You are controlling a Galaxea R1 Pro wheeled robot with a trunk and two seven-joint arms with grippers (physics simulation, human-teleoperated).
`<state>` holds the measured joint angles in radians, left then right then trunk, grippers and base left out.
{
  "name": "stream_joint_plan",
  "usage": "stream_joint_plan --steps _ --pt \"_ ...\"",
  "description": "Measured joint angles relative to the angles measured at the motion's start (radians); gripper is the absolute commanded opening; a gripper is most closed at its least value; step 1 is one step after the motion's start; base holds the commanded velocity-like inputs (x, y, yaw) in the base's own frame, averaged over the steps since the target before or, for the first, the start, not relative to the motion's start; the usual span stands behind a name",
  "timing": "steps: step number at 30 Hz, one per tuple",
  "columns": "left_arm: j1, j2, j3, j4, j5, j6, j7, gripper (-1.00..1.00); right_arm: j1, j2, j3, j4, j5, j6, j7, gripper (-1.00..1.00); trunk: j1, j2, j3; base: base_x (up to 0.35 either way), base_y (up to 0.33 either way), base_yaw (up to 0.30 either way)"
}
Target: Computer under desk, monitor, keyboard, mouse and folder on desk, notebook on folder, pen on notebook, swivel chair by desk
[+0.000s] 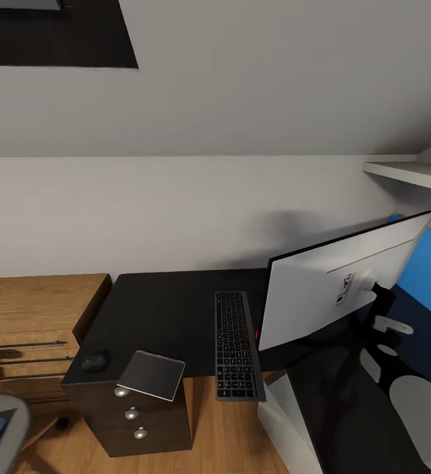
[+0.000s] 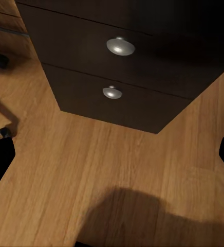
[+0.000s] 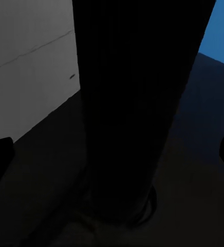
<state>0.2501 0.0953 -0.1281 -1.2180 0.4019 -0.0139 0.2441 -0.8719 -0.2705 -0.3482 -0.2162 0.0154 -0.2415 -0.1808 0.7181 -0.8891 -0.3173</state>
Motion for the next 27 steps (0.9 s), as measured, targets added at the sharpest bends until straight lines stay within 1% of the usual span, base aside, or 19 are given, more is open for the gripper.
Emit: stream_joint_plan --steps 3,22,27 --pt "0.0 0.0 0.0 0.0 0.0 0.0 0.0 1.0 0.0 -0.009 -0.001 0.001 -0.001 0.008 -0.002 1.0 0.0 0.0 0.0 0.0 0.0 0.0" --pt "0.0 0.0 -0.001 0.0 0.0 0.0 0.0 1.0 0.0 -0.014 -0.003 0.002 -0.001 0.014 -0.005 1.0 0.0 0.0 0.0 0.0 0.0 0.0" --pt "0.0 0.0 -0.001 0.0 0.001 0.0 -0.001 1.0 0.0 -0.015 -0.003 0.002 -0.001 0.014 -0.005 1.0 0.0 0.0 0.0 0.106 0.0 0.0"
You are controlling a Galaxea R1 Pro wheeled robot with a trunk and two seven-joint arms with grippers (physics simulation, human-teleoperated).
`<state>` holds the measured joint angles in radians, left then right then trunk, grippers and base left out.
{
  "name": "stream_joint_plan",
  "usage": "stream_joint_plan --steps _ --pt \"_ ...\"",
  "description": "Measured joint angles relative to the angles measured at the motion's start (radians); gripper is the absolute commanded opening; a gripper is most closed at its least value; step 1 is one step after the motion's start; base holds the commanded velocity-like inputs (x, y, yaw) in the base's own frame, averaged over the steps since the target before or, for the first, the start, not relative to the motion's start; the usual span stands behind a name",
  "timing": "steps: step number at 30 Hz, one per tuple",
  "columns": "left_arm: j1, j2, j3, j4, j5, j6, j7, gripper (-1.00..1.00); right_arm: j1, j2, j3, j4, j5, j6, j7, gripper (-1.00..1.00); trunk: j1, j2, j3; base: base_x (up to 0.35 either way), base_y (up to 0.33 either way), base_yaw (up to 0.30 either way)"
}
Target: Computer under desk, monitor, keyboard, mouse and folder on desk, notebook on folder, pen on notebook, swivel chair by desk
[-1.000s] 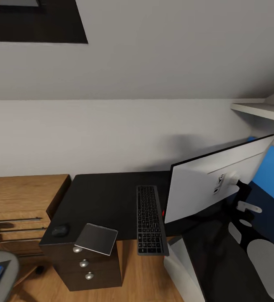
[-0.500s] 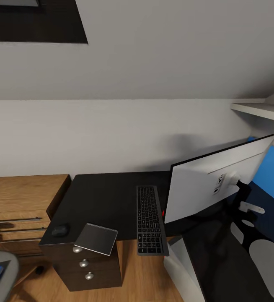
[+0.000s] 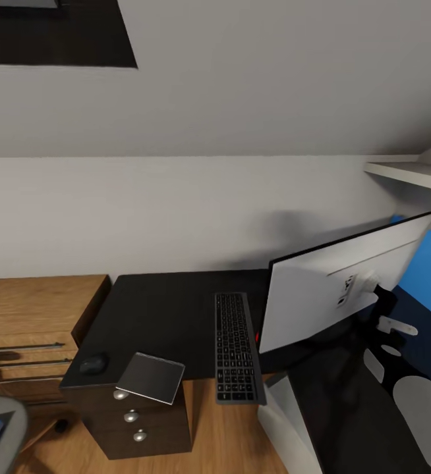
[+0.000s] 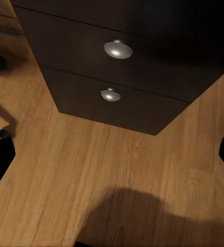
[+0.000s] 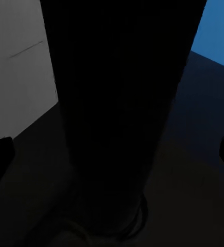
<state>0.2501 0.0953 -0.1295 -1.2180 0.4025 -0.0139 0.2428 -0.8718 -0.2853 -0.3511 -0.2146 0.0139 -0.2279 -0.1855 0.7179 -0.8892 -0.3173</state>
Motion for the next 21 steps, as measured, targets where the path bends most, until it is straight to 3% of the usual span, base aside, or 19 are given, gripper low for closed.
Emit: stream_joint_plan --steps 21 --pt "0.0 0.0 -0.001 0.0 -0.001 0.0 0.0 1.0 0.0 0.0 0.0 -0.001 0.0 -0.001 0.0 1.0 0.0 0.0 0.0 0.025 0.0 0.0"
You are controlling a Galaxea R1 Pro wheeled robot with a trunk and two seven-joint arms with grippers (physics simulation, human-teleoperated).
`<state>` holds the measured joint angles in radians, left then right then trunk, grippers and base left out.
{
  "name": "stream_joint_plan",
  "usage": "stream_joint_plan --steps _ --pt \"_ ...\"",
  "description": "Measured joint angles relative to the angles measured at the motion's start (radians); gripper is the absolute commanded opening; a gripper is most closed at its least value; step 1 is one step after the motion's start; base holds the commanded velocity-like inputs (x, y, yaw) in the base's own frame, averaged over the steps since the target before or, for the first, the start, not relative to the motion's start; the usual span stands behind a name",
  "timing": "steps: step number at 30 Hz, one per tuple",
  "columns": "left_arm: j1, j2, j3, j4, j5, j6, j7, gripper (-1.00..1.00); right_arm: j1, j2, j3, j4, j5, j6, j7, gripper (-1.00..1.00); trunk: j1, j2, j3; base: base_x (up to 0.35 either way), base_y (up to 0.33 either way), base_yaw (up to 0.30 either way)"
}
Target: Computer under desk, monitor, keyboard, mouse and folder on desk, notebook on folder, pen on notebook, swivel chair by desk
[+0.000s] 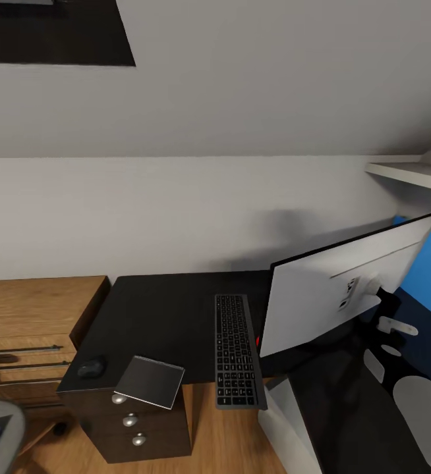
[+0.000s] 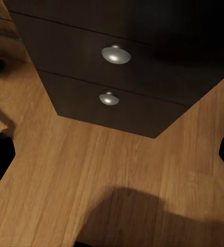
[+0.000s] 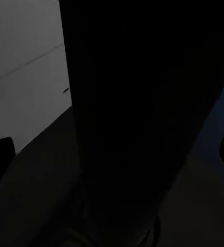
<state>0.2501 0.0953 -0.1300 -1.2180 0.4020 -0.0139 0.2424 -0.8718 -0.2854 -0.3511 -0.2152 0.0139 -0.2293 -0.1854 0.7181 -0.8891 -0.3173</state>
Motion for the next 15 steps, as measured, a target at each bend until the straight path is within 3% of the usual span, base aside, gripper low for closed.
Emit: stream_joint_plan --steps 15 --pt "0.0 0.0 -0.004 0.01 0.0 0.0 0.003 1.0 0.0 -0.002 0.001 -0.001 0.0 0.0 0.0 1.0 0.0 0.0 0.0 0.026 0.0 0.0"
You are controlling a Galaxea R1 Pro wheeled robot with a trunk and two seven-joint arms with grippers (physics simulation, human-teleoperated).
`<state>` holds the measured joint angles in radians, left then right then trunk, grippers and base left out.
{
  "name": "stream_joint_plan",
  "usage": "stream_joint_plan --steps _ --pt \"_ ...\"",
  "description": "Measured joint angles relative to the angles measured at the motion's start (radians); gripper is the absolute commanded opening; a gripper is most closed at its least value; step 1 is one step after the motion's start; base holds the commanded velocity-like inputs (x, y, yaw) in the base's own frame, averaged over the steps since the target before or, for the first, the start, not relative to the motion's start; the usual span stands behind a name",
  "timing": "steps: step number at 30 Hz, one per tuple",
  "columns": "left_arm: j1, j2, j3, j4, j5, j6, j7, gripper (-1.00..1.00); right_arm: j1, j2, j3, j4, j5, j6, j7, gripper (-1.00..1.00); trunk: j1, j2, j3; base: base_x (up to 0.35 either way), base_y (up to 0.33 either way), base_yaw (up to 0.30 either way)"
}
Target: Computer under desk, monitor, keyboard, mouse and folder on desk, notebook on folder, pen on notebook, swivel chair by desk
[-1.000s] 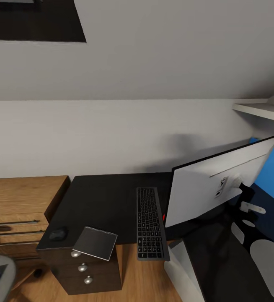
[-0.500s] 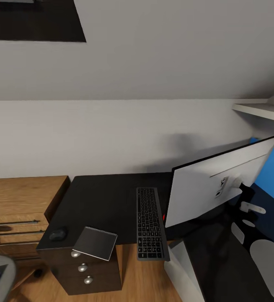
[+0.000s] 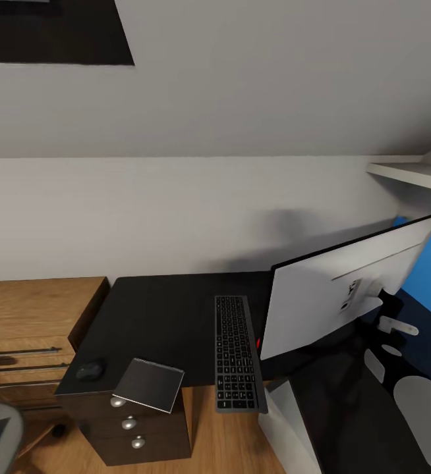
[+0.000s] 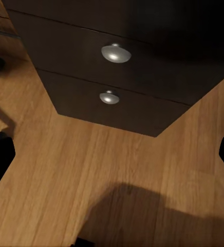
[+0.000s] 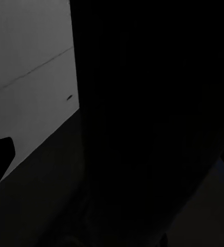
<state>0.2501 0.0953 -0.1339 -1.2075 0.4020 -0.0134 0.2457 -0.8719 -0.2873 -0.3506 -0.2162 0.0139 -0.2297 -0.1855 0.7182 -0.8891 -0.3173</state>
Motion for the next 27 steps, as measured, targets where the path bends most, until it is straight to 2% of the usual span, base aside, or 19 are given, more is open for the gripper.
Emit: stream_joint_plan --steps 6,7,27 --pt "0.0 0.0 -0.002 0.003 0.0 0.0 0.0 1.0 0.0 0.0 0.001 0.0 0.0 -0.001 0.0 1.0 0.0 0.0 0.0 0.0 0.0 0.0" --pt "0.0 0.0 -0.002 0.003 0.0 0.0 0.0 1.0 0.0 0.0 0.001 0.0 0.0 -0.001 0.0 -1.0 0.0 0.0 0.0 0.0 0.0 0.0" --pt "0.0 0.0 -0.003 0.003 0.0 0.0 -0.001 1.0 0.0 0.0 -0.001 -0.001 -0.001 -0.002 0.001 -1.0 0.0 0.0 0.0 0.0 0.0 0.0"
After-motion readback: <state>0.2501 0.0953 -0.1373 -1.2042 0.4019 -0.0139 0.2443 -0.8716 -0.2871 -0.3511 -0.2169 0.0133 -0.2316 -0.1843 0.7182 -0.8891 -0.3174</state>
